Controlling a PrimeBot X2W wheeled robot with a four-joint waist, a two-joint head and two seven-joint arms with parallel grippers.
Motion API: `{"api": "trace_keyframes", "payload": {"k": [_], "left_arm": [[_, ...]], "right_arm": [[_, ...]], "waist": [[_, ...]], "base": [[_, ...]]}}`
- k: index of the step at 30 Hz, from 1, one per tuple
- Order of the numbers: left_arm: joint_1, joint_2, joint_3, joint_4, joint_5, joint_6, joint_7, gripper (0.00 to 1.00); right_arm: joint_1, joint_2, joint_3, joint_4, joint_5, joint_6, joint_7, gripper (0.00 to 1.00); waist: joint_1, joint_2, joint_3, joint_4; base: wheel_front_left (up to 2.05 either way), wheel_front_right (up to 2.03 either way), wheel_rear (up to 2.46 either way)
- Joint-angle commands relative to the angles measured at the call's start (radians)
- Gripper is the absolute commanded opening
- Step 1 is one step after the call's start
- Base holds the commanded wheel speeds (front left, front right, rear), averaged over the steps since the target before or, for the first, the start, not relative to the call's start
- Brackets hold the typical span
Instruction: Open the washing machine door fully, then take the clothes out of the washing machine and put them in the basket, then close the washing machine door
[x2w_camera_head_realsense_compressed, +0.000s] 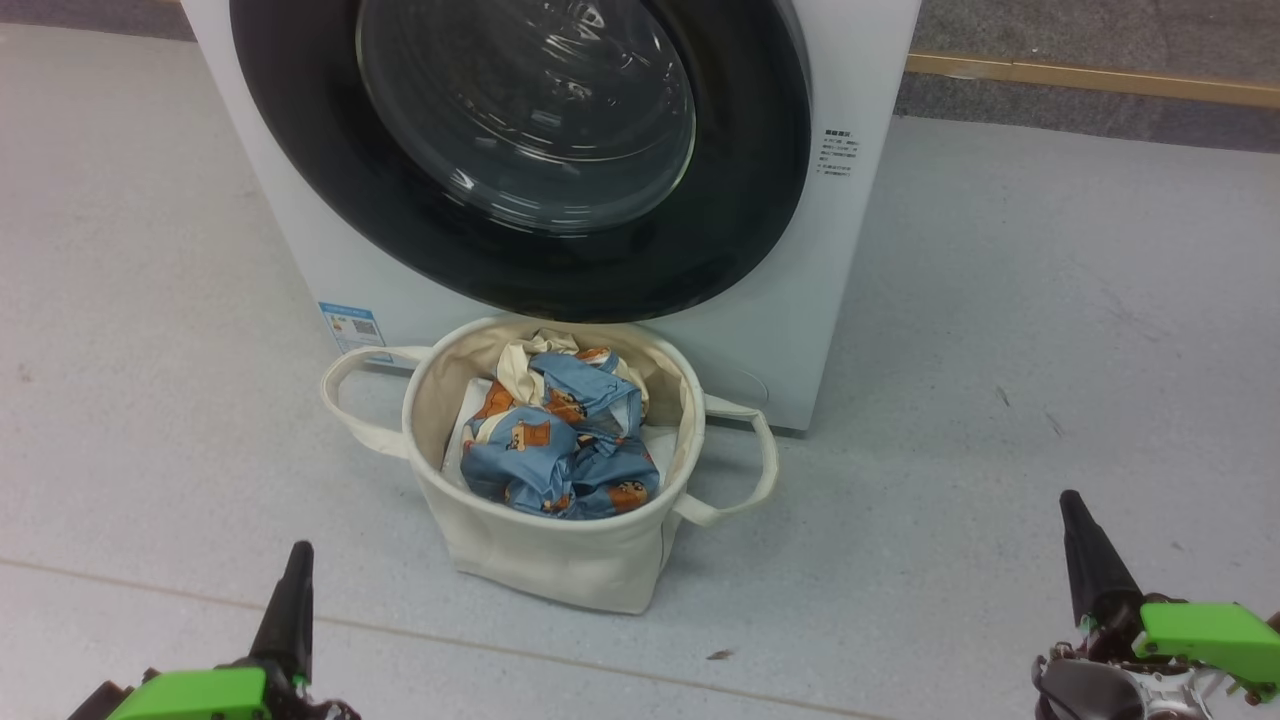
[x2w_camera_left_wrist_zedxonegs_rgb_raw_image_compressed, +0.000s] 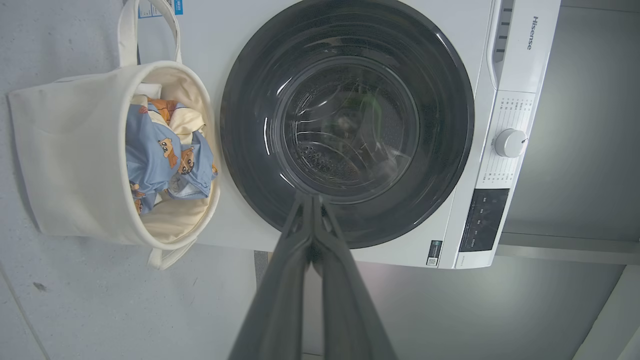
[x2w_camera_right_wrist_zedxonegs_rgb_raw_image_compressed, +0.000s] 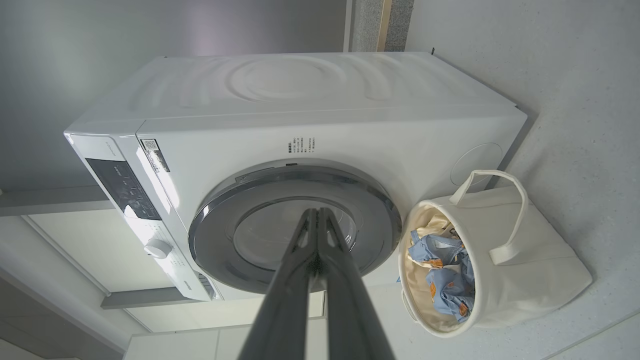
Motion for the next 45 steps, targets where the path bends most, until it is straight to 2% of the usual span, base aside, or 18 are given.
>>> {"api": "trace_keyframes", "payload": {"k": [1,45], "left_arm": [[-0.024,0.006,0.034,-0.039,-0.004,-0.007,0.008,0.00],[-0.024,0.006,0.034,-0.039,-0.004,-0.007,0.008,0.00]], "right_arm": [[-0.015,-0.006,0.019,-0.038,0.006,0.000,0.007,0.00],[-0.015,-0.006,0.019,-0.038,0.006,0.000,0.007,0.00]], "waist": [[0.0000,0.0000,0.000,0.000],[0.0000,0.0000,0.000,0.000]], "base": [[0.00,0.00,0.00],[0.00,0.00,0.00]]}}
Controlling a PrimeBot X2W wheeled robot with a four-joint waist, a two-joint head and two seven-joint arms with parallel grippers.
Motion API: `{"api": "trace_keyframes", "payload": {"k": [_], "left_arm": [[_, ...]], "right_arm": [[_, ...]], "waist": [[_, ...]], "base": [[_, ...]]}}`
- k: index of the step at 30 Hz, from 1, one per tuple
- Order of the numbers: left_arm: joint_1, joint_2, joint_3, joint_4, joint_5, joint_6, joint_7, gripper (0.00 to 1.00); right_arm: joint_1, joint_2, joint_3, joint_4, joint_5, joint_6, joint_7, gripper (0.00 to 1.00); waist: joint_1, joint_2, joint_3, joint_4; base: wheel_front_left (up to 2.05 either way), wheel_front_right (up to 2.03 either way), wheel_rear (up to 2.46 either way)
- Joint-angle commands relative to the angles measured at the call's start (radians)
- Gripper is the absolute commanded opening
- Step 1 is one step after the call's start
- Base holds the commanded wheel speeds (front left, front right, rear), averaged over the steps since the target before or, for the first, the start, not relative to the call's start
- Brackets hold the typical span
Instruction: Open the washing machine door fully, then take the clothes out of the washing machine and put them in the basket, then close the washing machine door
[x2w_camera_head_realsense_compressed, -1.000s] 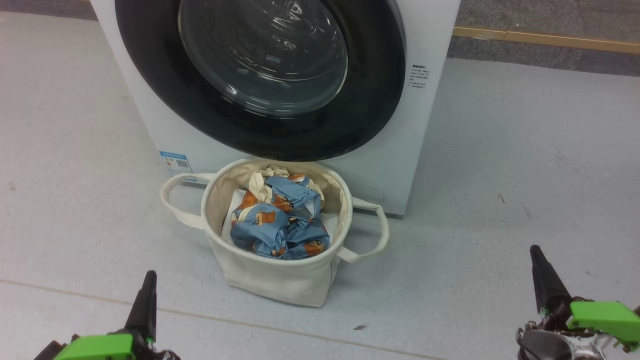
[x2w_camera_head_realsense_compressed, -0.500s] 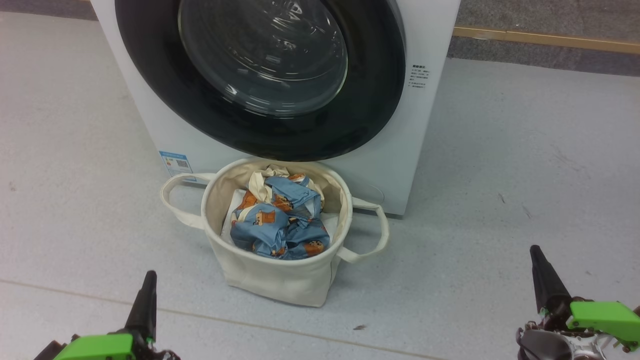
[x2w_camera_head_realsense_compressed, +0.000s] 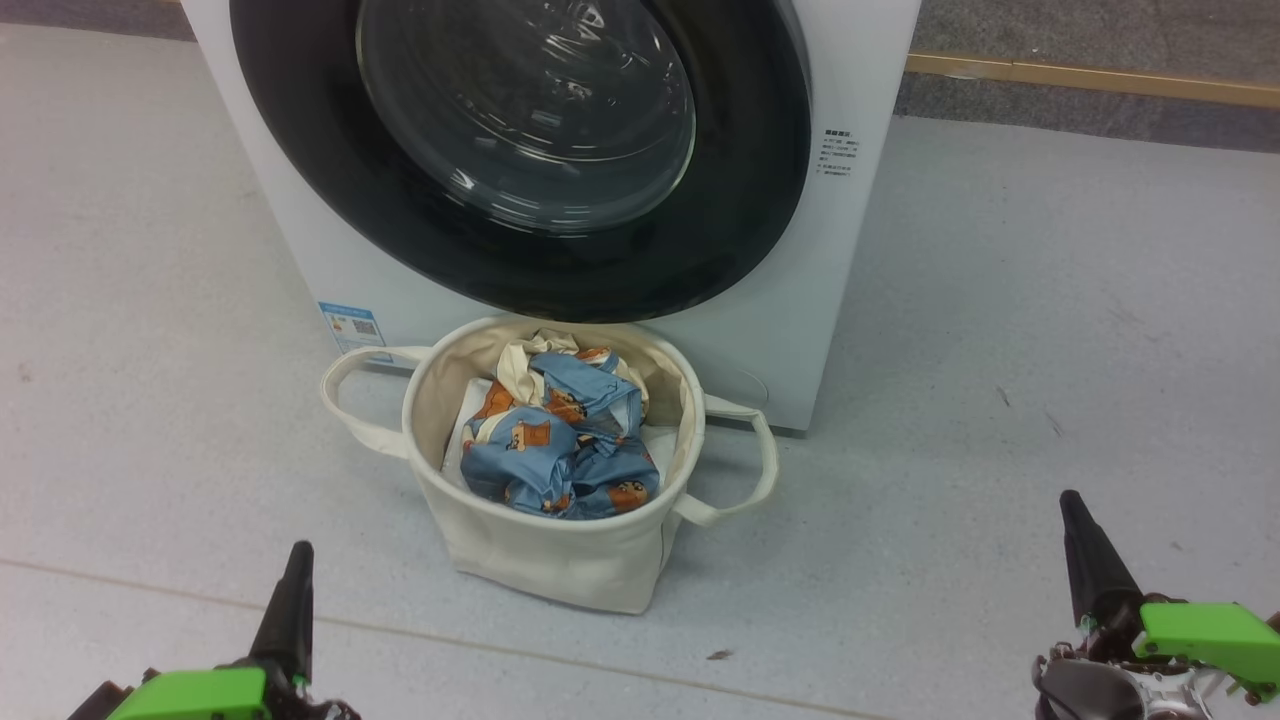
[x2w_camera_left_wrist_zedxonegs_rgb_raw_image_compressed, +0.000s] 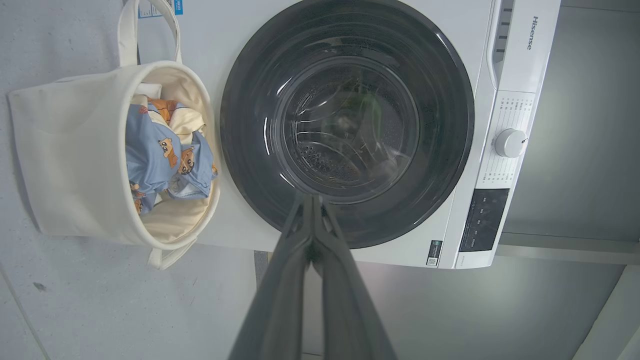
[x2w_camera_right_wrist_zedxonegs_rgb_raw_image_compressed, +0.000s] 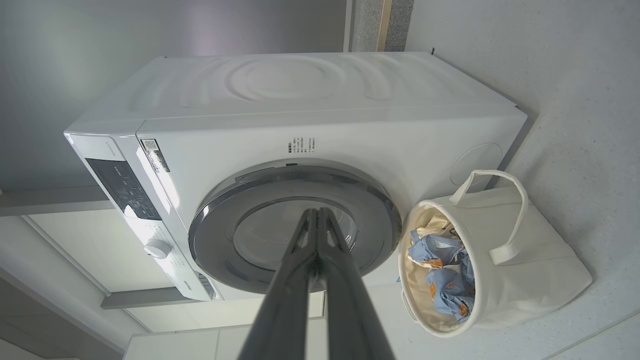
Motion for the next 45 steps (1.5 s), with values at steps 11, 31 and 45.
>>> {"api": "trace_keyframes", "payload": {"k": [11,31,45], "left_arm": [[-0.024,0.006,0.034,-0.039,-0.004,-0.007,0.008,0.00],[-0.024,0.006,0.034,-0.039,-0.004,-0.007,0.008,0.00],[-0.024,0.006,0.034,-0.039,-0.004,-0.007,0.008,0.00]], "right_arm": [[-0.015,-0.006,0.019,-0.038,0.006,0.000,0.007,0.00],[-0.015,-0.006,0.019,-0.038,0.006,0.000,0.007,0.00],[-0.015,-0.006,0.019,-0.038,0.006,0.000,0.007,0.00]], "waist": [[0.0000,0.0000,0.000,0.000],[0.0000,0.0000,0.000,0.000],[0.0000,0.0000,0.000,0.000]], "base": [[0.00,0.00,0.00],[0.00,0.00,0.00],[0.00,0.00,0.00]]}}
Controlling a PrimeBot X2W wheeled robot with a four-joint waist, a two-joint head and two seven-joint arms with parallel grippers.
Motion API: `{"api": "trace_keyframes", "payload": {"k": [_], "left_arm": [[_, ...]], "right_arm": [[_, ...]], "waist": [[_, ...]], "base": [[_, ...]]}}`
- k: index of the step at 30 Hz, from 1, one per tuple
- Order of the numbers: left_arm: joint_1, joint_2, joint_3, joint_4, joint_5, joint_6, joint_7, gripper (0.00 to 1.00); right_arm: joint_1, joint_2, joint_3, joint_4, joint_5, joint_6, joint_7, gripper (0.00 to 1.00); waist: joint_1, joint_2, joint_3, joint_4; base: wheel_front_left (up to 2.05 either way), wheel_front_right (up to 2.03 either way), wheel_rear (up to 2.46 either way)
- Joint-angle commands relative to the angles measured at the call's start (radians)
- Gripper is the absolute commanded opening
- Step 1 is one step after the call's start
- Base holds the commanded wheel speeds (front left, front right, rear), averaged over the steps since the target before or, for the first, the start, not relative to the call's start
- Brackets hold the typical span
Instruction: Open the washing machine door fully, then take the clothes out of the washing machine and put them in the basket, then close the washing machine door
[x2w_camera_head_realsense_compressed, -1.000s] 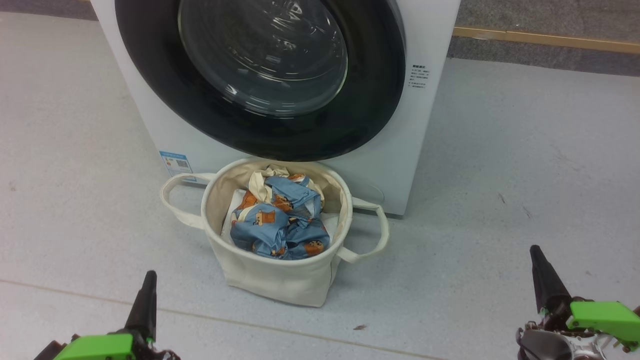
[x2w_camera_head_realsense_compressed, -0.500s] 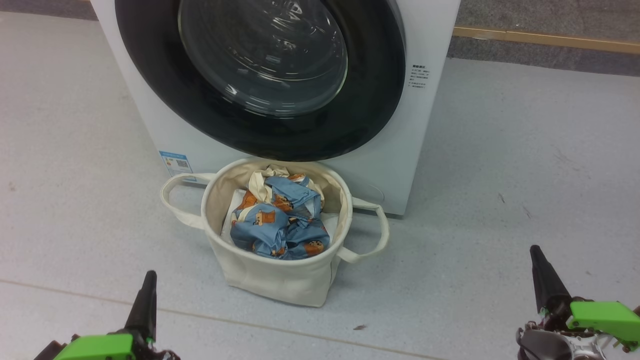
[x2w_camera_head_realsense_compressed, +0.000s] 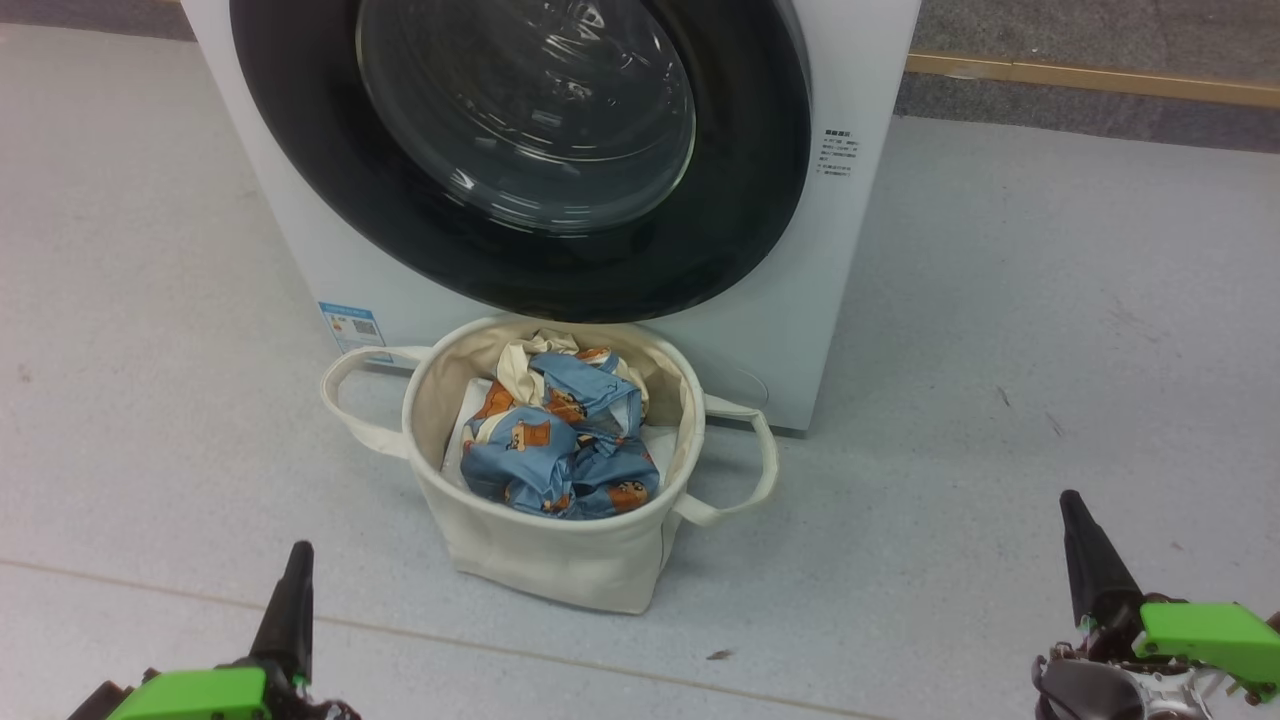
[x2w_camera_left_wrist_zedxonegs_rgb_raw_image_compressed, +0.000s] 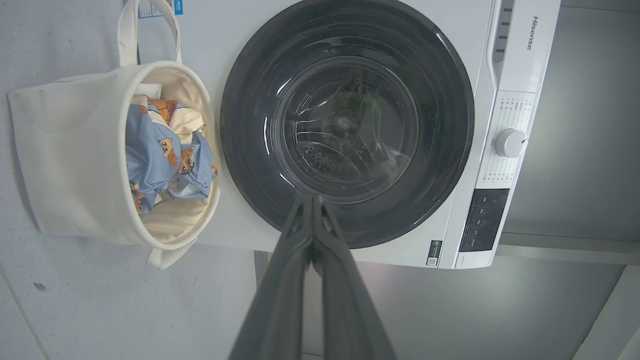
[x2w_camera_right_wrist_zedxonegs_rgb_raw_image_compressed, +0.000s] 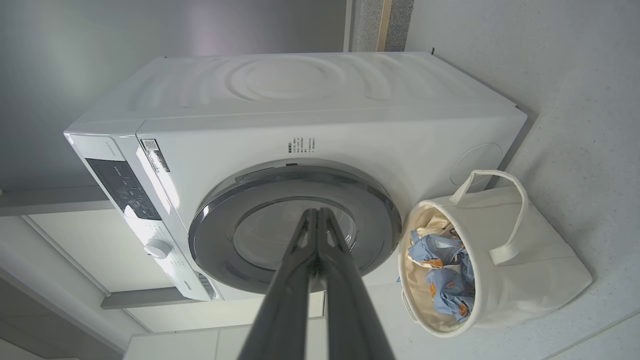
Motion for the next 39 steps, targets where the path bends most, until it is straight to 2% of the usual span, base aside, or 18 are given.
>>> {"api": "trace_keyframes", "payload": {"k": [1,39], "left_arm": [[-0.024,0.006,0.034,-0.039,-0.004,-0.007,0.008,0.00],[-0.024,0.006,0.034,-0.039,-0.004,-0.007,0.008,0.00]], "right_arm": [[-0.015,-0.006,0.019,-0.038,0.006,0.000,0.007,0.00],[-0.015,-0.006,0.019,-0.038,0.006,0.000,0.007,0.00]], "waist": [[0.0000,0.0000,0.000,0.000],[0.0000,0.0000,0.000,0.000]], "base": [[0.00,0.00,0.00],[0.00,0.00,0.00]]}}
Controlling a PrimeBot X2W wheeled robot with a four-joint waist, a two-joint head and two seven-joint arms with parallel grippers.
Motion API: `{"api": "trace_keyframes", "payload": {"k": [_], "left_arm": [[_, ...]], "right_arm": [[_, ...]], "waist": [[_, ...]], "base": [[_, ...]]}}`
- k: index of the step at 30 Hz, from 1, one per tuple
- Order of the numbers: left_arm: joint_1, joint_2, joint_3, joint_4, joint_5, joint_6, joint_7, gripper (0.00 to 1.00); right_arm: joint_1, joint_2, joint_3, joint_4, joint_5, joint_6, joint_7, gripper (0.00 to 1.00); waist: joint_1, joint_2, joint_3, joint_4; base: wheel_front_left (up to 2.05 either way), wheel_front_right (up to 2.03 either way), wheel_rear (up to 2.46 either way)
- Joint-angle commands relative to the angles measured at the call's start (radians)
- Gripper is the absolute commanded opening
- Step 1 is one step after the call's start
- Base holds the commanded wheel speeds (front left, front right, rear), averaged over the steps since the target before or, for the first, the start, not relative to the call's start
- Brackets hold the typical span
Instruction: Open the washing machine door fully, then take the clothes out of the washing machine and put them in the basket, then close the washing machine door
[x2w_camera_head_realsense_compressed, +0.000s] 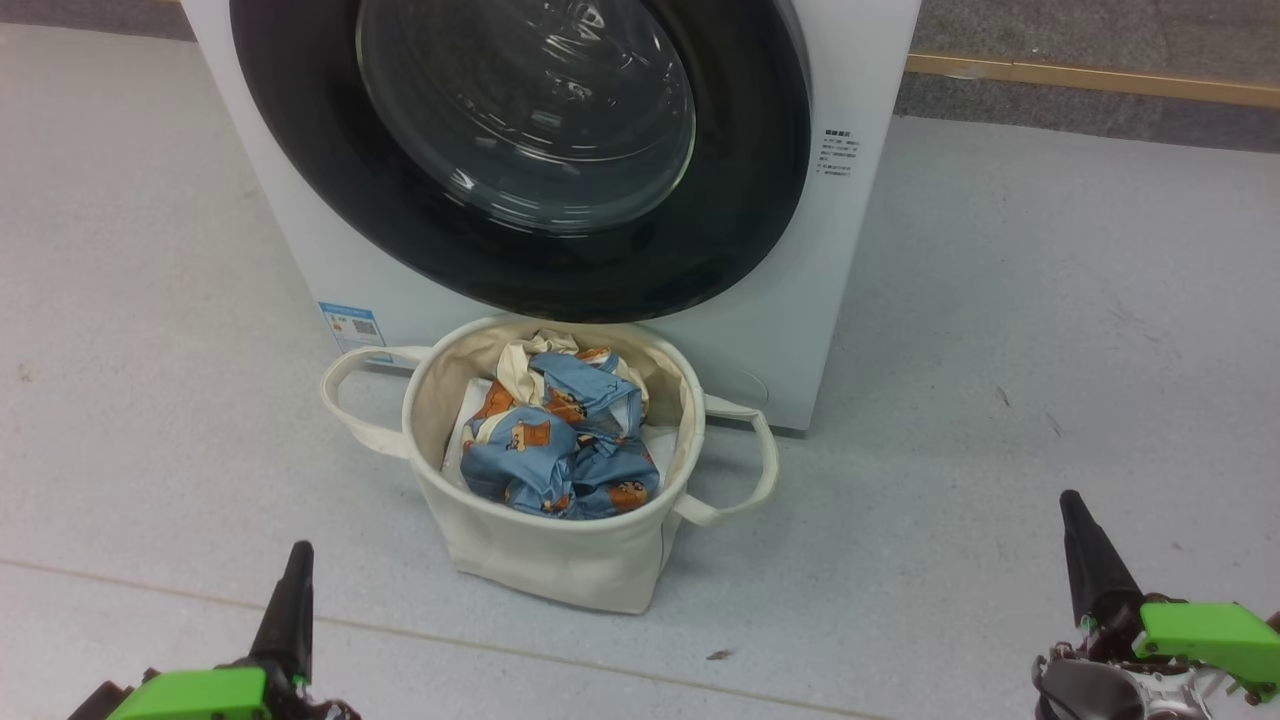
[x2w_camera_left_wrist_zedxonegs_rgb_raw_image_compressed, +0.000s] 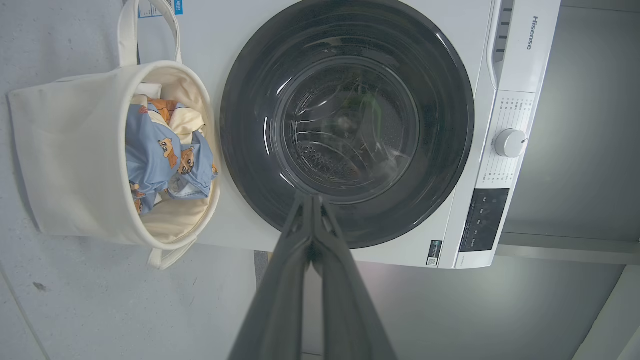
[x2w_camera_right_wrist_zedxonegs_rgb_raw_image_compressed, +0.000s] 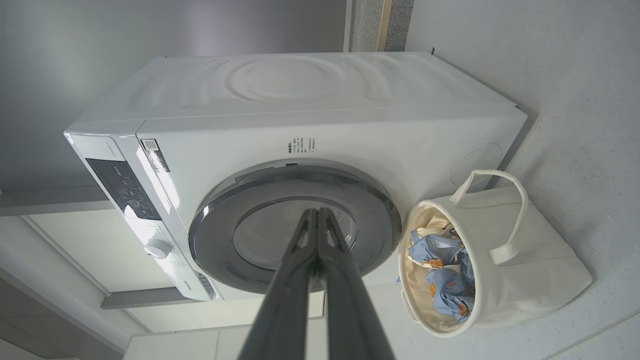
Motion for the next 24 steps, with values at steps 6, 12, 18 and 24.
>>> {"api": "trace_keyframes", "payload": {"k": [6,12,18,24], "left_arm": [[-0.024,0.006,0.034,-0.039,-0.004,-0.007,0.008,0.00],[-0.024,0.006,0.034,-0.039,-0.004,-0.007,0.008,0.00],[-0.024,0.006,0.034,-0.039,-0.004,-0.007,0.008,0.00],[-0.024,0.006,0.034,-0.039,-0.004,-0.007,0.008,0.00]], "right_arm": [[-0.015,-0.006,0.019,-0.038,0.006,0.000,0.007,0.00],[-0.015,-0.006,0.019,-0.038,0.006,0.000,0.007,0.00],[-0.015,-0.006,0.019,-0.038,0.006,0.000,0.007,0.00],[-0.015,-0.006,0.019,-0.038,0.006,0.000,0.007,0.00]], "waist": [[0.0000,0.0000,0.000,0.000],[0.0000,0.0000,0.000,0.000],[0.0000,0.0000,0.000,0.000],[0.0000,0.0000,0.000,0.000]], "base": [[0.00,0.00,0.00],[0.00,0.00,0.00],[0.00,0.00,0.00],[0.00,0.00,0.00]]}}
